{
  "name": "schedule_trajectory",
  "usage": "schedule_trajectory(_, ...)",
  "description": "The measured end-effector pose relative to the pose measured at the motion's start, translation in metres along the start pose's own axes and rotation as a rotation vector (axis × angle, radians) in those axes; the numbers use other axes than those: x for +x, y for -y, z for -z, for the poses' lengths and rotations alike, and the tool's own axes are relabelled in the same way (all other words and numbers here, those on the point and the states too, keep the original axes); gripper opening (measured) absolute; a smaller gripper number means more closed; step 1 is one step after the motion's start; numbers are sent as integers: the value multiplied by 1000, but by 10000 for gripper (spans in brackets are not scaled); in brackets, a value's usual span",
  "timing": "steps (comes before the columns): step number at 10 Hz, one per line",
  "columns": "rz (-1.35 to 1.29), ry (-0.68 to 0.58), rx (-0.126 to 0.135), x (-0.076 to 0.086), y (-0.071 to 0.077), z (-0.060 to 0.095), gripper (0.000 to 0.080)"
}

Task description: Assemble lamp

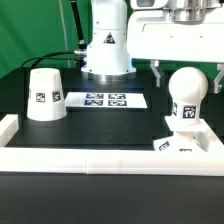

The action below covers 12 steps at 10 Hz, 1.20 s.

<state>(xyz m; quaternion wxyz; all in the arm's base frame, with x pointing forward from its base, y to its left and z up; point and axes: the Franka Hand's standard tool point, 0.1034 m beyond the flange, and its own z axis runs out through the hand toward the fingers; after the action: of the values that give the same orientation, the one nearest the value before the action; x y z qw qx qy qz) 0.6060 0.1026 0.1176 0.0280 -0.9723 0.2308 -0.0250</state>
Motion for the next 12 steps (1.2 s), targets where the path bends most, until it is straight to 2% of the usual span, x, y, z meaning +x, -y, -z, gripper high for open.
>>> schedule_trajectory(2,224,13,-4,2,0,2,698)
schedule_trajectory(6,449,11,-2,4,-2,2,698)
schedule_trajectory(9,766,-16,-20,6,0,2,698)
schedule_trajectory(12,969,-21,-20,5,2,0,698)
